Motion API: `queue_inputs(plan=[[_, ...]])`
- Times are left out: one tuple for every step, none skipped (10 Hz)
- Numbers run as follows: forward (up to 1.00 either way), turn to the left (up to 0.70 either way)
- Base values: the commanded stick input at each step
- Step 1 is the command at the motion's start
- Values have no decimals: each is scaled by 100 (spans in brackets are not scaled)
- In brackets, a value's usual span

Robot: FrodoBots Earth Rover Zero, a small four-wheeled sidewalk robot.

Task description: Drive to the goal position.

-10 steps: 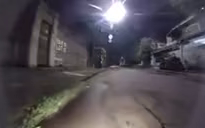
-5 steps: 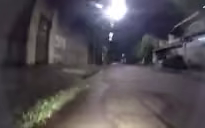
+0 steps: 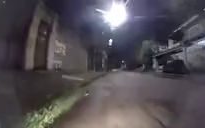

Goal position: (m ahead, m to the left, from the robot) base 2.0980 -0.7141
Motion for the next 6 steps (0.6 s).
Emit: queue_inputs(plan=[[50,0],[50,0],[50,-17],[50,-48],[50,-50],[50,-50]])
